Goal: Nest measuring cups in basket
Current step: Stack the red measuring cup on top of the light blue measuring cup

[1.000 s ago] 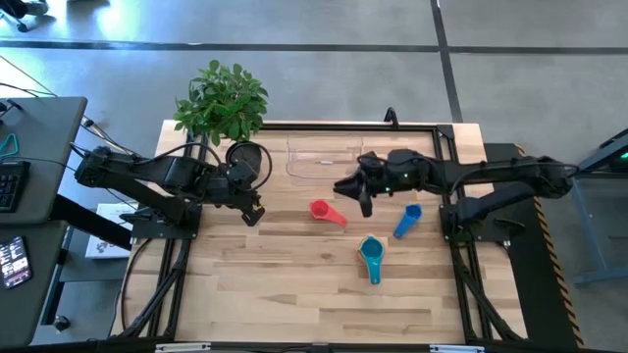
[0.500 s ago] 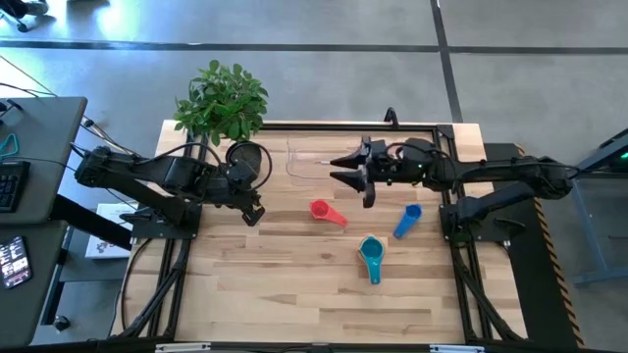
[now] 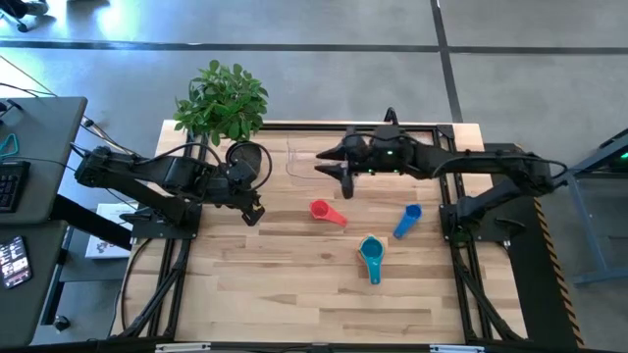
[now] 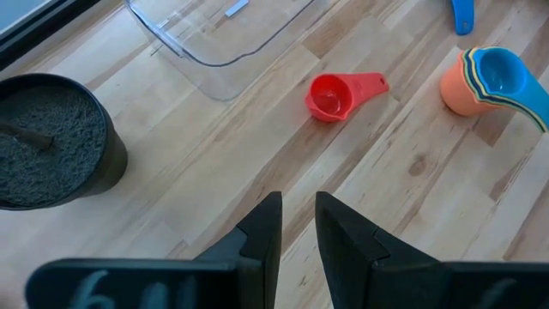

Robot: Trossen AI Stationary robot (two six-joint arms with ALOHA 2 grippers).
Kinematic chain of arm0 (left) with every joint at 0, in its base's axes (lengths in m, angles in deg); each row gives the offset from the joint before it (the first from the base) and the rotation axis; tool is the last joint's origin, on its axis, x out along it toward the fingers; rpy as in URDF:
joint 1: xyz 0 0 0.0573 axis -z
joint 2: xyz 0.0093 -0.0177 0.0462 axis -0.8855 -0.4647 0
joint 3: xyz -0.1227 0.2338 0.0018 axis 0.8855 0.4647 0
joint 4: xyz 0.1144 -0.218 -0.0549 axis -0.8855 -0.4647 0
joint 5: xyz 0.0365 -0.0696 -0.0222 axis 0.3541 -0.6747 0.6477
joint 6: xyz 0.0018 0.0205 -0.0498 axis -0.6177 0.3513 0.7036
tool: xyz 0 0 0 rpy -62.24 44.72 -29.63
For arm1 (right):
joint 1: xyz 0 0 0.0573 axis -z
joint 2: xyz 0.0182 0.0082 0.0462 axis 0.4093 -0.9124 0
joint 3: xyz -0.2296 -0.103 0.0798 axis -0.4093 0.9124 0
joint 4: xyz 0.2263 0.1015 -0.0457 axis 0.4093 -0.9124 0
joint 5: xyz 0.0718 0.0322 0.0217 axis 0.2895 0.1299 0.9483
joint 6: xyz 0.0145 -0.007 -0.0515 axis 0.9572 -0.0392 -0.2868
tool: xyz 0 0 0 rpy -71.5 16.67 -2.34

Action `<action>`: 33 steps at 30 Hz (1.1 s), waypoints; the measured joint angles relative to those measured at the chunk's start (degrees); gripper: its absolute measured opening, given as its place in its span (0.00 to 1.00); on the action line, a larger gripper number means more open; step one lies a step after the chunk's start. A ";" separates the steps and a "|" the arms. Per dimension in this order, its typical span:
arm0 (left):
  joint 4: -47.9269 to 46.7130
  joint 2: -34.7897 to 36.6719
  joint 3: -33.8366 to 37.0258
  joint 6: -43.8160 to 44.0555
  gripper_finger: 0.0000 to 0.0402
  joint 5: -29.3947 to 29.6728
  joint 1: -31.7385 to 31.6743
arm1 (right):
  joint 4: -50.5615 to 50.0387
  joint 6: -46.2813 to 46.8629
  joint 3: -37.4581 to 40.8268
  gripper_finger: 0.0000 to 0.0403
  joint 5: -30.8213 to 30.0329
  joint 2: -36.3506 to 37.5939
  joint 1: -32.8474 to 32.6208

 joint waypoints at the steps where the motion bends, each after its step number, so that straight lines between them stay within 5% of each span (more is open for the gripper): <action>1: -0.02 0.00 0.00 0.00 0.16 0.00 0.00 | -1.56 -0.75 -0.45 0.37 0.02 -0.78 -0.02; 12: 0.09 0.00 0.00 0.02 0.16 0.26 0.00 | -16.08 -4.69 -0.71 0.37 1.98 -10.69 -2.65; 33: 0.18 0.00 0.00 0.04 0.16 1.57 0.00 | -16.69 -8.94 -0.68 0.37 -0.35 -27.32 -5.84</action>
